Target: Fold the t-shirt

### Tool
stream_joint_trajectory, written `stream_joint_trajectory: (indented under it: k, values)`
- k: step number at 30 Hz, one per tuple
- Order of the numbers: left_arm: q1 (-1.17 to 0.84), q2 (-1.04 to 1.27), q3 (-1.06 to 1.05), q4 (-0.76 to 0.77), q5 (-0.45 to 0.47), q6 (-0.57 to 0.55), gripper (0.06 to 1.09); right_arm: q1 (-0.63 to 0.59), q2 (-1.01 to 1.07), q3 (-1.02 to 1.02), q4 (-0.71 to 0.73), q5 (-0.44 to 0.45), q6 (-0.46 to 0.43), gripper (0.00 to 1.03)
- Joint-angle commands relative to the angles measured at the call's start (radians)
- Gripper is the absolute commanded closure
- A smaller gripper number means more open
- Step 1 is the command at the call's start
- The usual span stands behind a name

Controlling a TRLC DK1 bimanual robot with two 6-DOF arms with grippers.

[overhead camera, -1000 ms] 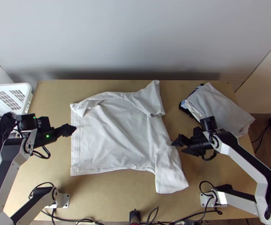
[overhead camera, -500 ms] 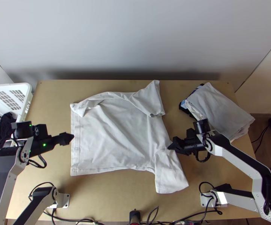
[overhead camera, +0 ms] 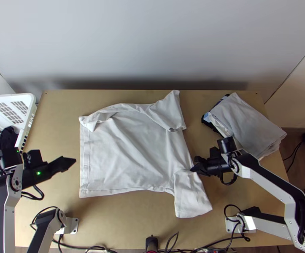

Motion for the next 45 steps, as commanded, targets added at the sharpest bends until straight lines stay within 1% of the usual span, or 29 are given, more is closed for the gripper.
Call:
stream_joint_trajectory:
  k: [1,2,4,8,10,14,18,20,32,34,35,36,37,38,39,40,42,45]
  values:
    - [0.025,0.043,-0.062,-0.154,0.065,-0.009,0.17,-0.031,0.001,0.008,-0.016,0.021,0.013,1.00]
    - [0.023,0.090,-0.057,-0.212,0.065,-0.006,0.17,-0.032,-0.005,0.011,-0.022,0.023,0.011,1.00]
    - [0.019,0.150,-0.055,-0.267,0.053,0.008,0.17,-0.038,-0.018,0.017,-0.035,0.030,0.011,1.00]
    - [-0.007,0.138,-0.085,-0.275,-0.019,0.001,0.17,-0.055,-0.033,0.025,-0.062,0.032,0.010,1.00]
    - [-0.020,0.140,-0.105,-0.263,-0.036,-0.002,0.17,-0.057,-0.036,0.020,-0.065,0.032,0.010,1.00]
    - [-0.040,0.143,-0.149,-0.209,-0.051,-0.002,0.17,-0.055,-0.036,0.020,-0.067,0.033,0.013,1.00]
    - [-0.084,0.132,-0.192,-0.163,-0.094,-0.002,0.17,-0.054,-0.041,0.034,-0.082,0.035,0.017,1.00]
    - [-0.090,0.132,-0.221,-0.117,-0.108,-0.002,0.17,-0.054,-0.041,0.034,-0.087,0.036,0.017,1.00]
    - [-0.224,0.127,-0.315,0.090,-0.112,-0.063,0.17,-0.052,-0.042,0.029,-0.092,0.040,0.022,1.00]
    - [-0.247,0.127,-0.322,0.101,-0.112,-0.072,0.18,-0.051,-0.042,0.029,-0.092,0.040,0.026,1.00]
    - [-0.261,0.127,-0.325,0.109,-0.114,-0.084,0.21,-0.051,-0.042,0.029,-0.092,0.040,0.028,1.00]
    - [-0.268,0.126,-0.329,0.122,-0.112,-0.115,0.31,-0.052,-0.044,0.031,-0.093,0.040,0.028,1.00]
    - [-0.271,0.124,-0.332,0.132,-0.114,-0.137,0.53,-0.052,-0.044,0.031,-0.095,0.040,0.028,1.00]
    - [-0.267,0.110,-0.336,0.179,-0.125,-0.169,0.84,-0.054,-0.045,0.034,-0.098,0.041,0.028,1.00]
    - [-0.259,0.074,-0.347,0.251,-0.165,-0.221,1.07,-0.055,-0.050,0.038,-0.104,0.040,0.028,1.00]
    - [-0.259,0.035,-0.356,0.283,-0.172,-0.233,1.05,-0.061,-0.058,0.049,-0.111,0.041,0.031,1.00]
    - [-0.290,-0.008,-0.330,0.288,-0.166,-0.219,1.05,-0.089,-0.087,0.104,-0.147,0.040,0.037,1.00]
    - [-0.262,-0.022,-0.169,0.331,-0.099,-0.285,1.05,-0.115,-0.176,0.241,-0.176,0.041,0.040,1.00]
